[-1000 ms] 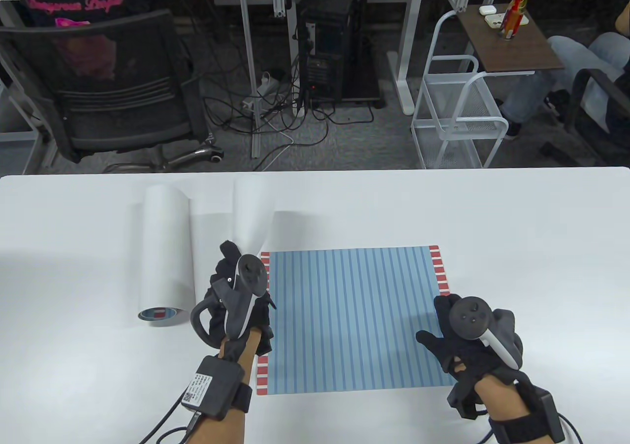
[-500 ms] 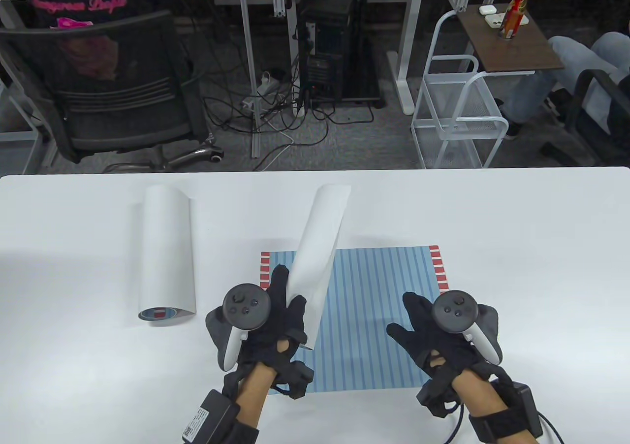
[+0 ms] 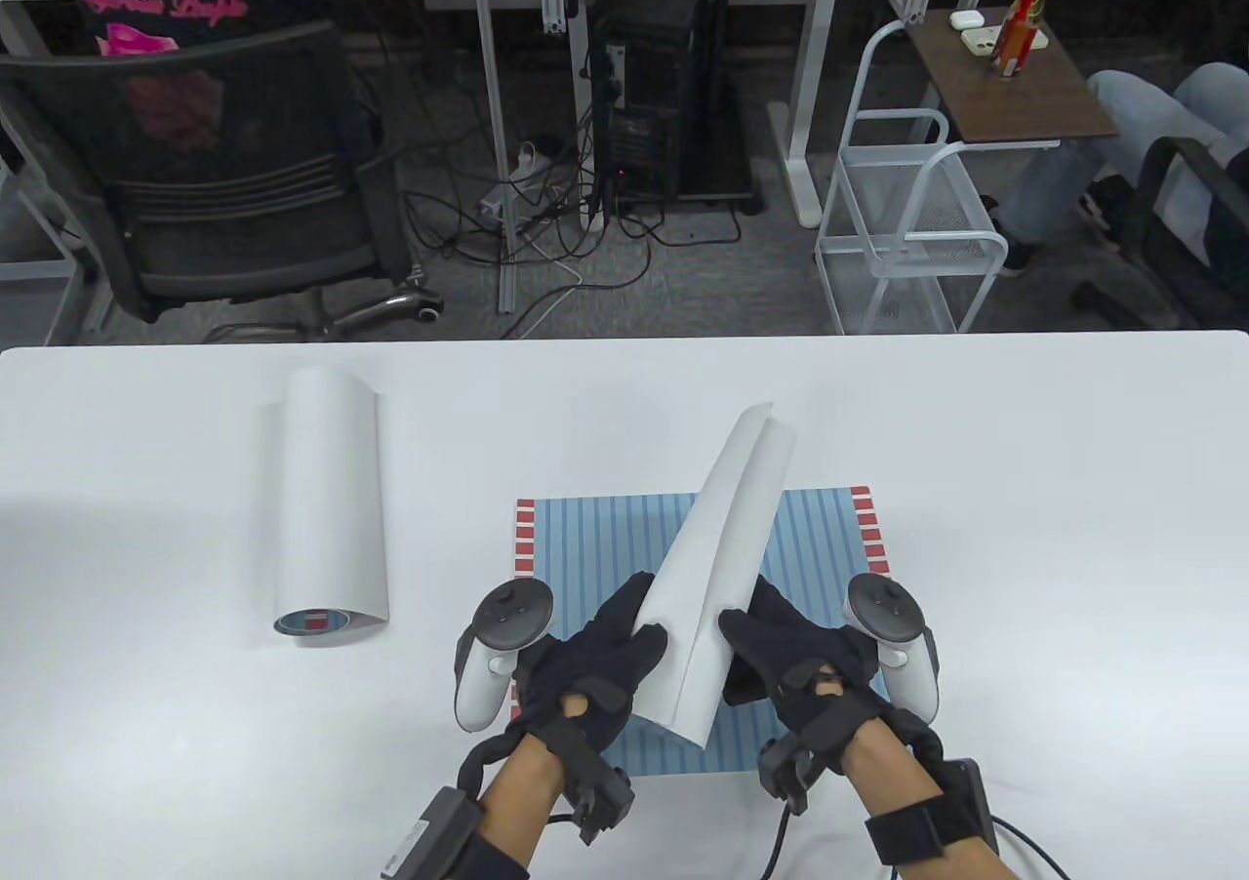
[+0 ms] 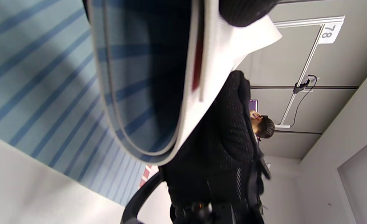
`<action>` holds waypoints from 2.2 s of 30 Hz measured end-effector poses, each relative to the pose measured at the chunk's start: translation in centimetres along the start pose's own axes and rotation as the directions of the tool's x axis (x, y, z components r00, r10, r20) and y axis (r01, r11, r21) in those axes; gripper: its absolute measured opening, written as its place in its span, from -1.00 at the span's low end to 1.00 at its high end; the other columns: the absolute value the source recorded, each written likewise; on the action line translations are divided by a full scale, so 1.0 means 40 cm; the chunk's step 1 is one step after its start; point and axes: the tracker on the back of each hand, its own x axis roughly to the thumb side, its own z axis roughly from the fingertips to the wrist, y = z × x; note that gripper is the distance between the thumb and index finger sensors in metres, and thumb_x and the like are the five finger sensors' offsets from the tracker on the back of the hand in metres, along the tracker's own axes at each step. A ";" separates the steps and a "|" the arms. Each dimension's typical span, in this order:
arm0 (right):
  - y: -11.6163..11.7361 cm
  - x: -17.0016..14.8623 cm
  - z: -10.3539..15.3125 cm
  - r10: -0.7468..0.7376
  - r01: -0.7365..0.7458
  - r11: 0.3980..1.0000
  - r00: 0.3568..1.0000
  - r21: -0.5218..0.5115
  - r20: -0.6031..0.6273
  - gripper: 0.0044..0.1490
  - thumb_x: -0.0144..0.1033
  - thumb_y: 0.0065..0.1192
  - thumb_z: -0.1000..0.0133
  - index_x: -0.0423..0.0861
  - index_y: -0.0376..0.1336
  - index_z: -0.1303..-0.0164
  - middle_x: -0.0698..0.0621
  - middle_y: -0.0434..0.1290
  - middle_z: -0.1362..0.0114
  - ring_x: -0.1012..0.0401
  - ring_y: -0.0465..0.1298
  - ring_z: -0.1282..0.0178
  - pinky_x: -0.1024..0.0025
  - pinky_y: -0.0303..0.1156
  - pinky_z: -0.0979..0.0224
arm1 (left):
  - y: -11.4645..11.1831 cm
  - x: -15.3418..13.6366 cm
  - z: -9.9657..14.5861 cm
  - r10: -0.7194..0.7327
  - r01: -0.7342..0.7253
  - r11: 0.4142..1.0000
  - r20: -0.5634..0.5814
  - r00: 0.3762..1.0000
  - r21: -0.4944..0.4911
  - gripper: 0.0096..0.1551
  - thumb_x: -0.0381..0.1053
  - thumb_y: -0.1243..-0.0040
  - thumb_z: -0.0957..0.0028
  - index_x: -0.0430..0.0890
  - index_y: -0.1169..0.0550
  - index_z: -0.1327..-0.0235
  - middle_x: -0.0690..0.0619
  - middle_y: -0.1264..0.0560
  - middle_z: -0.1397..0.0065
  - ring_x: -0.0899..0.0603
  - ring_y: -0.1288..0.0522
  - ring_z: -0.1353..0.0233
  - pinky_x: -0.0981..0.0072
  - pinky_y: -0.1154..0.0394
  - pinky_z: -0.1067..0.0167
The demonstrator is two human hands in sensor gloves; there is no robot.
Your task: Unroll mouse pads and stack together
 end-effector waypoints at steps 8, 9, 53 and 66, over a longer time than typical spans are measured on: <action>-0.025 -0.002 0.005 0.037 -0.035 0.998 0.999 -0.055 0.019 -0.03 -0.11 0.31 0.04 -0.08 -0.12 -0.44 -0.07 0.38 -0.32 0.08 0.60 -0.08 0.11 0.54 -0.12 | -0.006 -0.006 -0.010 0.028 -0.030 0.997 -0.027 0.999 -0.071 0.01 0.45 0.11 -0.07 0.04 0.12 -0.64 -0.01 -0.08 -0.73 -0.24 -0.35 -0.60 -0.02 -0.39 -0.49; -0.028 -0.001 0.006 0.060 -0.058 0.996 0.998 -0.062 0.024 -0.03 -0.12 0.32 0.04 -0.08 -0.12 -0.44 -0.08 0.38 -0.31 0.08 0.60 -0.07 0.10 0.53 -0.12 | -0.005 -0.008 -0.010 0.045 -0.047 0.996 -0.027 0.999 -0.078 0.03 0.47 0.13 -0.06 0.03 0.12 -0.64 -0.03 -0.06 -0.73 -0.26 -0.33 -0.62 -0.04 -0.37 -0.50; -0.005 -0.083 -0.001 -0.100 0.117 0.978 0.989 0.172 -0.109 0.07 0.21 0.13 0.05 -0.05 -0.21 -0.48 -0.20 0.16 -0.51 -0.15 0.40 -0.36 -0.10 0.37 -0.31 | 0.035 0.202 0.094 -0.387 0.343 0.893 0.111 0.915 0.292 -0.36 0.03 -0.07 -0.07 0.18 -0.36 -0.51 0.06 -0.64 -0.30 -0.08 -0.78 -0.01 0.32 -0.71 0.08; -0.021 -0.094 -0.001 -0.103 0.123 0.982 0.984 0.141 -0.143 0.08 0.20 0.16 0.05 -0.06 -0.20 -0.48 -0.21 0.16 -0.51 -0.16 0.38 -0.37 -0.11 0.35 -0.32 | 0.058 0.232 0.117 -0.382 0.326 0.901 0.167 0.909 0.287 -0.36 0.02 -0.09 -0.06 0.16 -0.38 -0.50 0.06 -0.66 -0.27 -0.10 -0.78 0.01 0.30 -0.71 0.10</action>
